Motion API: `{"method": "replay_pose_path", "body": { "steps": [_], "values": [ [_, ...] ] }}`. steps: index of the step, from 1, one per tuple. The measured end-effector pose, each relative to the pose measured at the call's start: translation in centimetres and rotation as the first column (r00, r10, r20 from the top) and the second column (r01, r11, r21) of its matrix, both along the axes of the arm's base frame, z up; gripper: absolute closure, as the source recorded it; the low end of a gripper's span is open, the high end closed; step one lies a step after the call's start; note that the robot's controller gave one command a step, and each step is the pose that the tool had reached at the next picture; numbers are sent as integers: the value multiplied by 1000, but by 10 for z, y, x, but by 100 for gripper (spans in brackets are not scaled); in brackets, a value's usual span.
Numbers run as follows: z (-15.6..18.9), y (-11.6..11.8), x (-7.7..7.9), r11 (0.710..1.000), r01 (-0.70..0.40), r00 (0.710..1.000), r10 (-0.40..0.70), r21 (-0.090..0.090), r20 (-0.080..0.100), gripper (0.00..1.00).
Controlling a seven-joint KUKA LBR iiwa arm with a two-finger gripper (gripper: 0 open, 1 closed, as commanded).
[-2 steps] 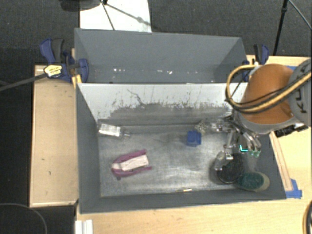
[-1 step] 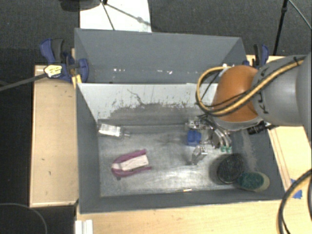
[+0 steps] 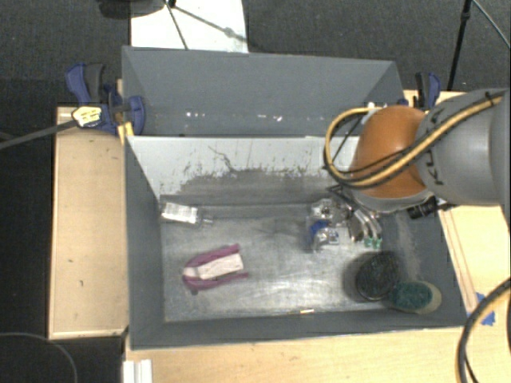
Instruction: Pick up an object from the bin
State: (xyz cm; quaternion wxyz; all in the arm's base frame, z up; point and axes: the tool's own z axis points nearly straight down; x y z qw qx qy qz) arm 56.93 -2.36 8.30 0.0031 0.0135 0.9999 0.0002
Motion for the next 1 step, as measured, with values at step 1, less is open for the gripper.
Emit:
{"method": "replay_pose_path", "body": {
  "steps": [1],
  "values": [
    [160,-20,-27,989,-150,989,150,-3,4,100]
  ]
}}
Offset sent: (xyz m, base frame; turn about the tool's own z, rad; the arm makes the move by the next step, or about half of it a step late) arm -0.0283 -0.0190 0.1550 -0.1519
